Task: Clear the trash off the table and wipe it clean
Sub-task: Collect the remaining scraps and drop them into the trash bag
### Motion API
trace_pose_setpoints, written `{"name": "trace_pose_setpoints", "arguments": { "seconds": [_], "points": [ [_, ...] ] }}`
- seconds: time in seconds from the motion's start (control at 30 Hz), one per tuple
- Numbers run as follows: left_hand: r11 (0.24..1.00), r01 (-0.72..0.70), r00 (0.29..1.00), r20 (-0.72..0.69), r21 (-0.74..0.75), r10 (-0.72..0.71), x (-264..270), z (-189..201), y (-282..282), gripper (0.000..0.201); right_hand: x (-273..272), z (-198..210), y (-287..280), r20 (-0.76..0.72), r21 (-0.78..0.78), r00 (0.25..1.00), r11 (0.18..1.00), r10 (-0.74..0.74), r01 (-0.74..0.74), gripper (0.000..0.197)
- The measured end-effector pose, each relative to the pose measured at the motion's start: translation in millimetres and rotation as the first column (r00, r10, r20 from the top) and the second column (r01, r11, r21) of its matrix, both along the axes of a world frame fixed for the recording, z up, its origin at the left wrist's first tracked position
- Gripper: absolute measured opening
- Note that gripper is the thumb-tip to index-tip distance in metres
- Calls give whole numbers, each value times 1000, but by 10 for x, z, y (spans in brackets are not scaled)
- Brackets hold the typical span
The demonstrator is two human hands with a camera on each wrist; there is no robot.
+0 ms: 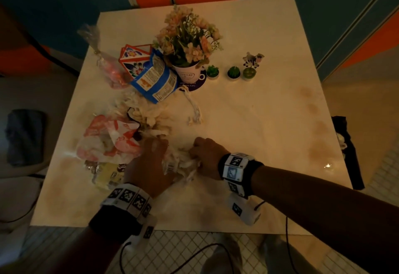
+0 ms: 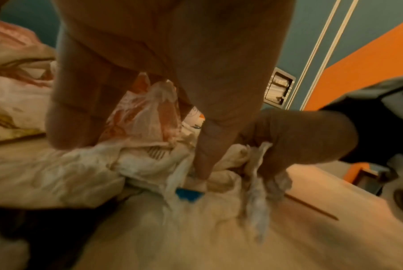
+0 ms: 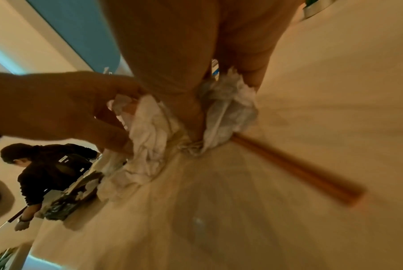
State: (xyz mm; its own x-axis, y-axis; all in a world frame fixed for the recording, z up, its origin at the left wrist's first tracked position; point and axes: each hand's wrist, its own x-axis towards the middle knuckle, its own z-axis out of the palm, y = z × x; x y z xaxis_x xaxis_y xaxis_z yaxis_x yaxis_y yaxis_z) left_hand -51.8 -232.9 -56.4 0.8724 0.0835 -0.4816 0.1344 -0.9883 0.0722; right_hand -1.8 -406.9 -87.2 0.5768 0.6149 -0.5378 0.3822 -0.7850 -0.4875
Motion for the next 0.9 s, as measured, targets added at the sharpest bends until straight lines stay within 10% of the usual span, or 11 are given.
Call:
{"name": "trace_pose_setpoints", "arguments": {
  "seconds": [0.2,0.47,0.7,0.9],
  "points": [
    [993,67,996,-59,93,-62,-2,-120,-138,69,36,59,-181,-79,29,976,978,-204,206,7],
    [986,168,982,-93,8,-166,256,-130,-76,47,287,217,-717,-175,64,799,803,-575,592,33],
    [942,259,966,39,-214,-256,289,56,-16,20,552,283,-647,-226,176,718,697,-659,695,16],
    [894,172,985,59,-414,-162,243,167,11,26,778,147,-138,-94,156,818,803,-567,575,27]
  ]
}}
